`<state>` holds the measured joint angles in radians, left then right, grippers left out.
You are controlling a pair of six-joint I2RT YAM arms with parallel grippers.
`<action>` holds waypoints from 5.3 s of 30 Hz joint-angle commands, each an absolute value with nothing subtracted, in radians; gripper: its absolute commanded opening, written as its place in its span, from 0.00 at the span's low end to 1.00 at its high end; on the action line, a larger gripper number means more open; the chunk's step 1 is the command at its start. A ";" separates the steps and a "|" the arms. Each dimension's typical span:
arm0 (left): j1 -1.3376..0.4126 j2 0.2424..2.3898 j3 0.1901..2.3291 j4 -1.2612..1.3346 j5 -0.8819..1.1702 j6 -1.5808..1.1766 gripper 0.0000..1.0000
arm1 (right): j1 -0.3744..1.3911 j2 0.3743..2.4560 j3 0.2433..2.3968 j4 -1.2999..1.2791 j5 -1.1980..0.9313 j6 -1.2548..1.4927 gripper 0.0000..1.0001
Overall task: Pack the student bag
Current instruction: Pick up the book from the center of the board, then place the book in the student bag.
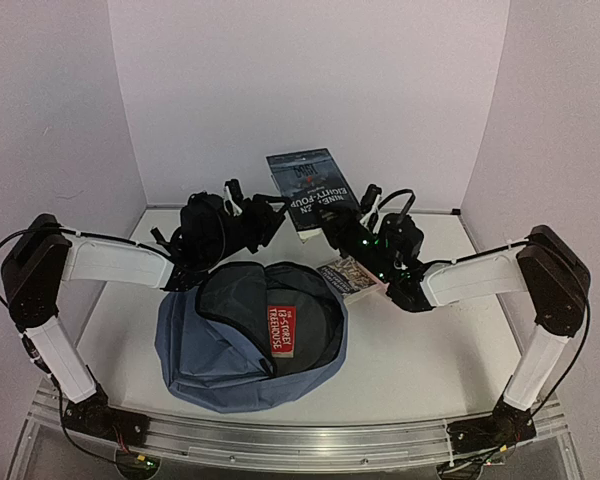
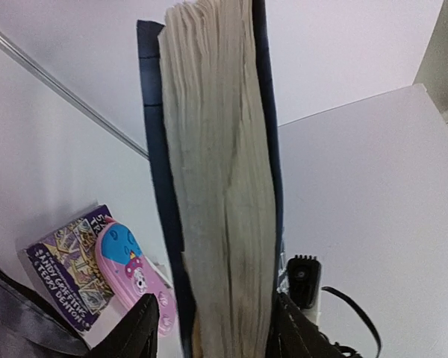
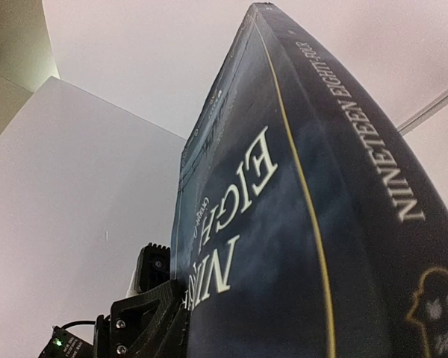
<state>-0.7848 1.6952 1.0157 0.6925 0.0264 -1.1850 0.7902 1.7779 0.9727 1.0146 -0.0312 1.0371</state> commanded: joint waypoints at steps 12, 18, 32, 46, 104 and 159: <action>-0.778 1.299 0.985 -0.045 -0.063 -0.854 0.93 | 0.784 1.402 1.032 0.561 0.012 0.692 0.00; -0.706 1.198 0.926 -0.331 0.077 -0.830 1.00 | 0.712 1.320 1.130 0.190 -0.182 0.588 0.00; -0.597 0.973 0.563 -0.267 0.088 -1.062 1.00 | 0.560 1.306 1.124 -0.154 -0.734 0.533 0.00; -0.597 1.127 0.513 -0.009 0.219 -1.081 0.80 | 0.622 1.307 1.043 -0.217 -0.772 0.476 0.00; -0.597 0.978 0.568 0.193 0.448 -0.838 0.00 | 0.875 2.078 1.379 0.011 -0.937 0.639 0.00; -0.597 0.855 0.594 0.070 0.362 -0.790 0.00 | 1.020 2.279 1.627 0.173 -0.668 0.802 0.48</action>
<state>-0.6003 0.9203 0.6125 0.0281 0.4333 -0.7854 1.0141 2.3226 1.6230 0.2024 -0.7695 0.8391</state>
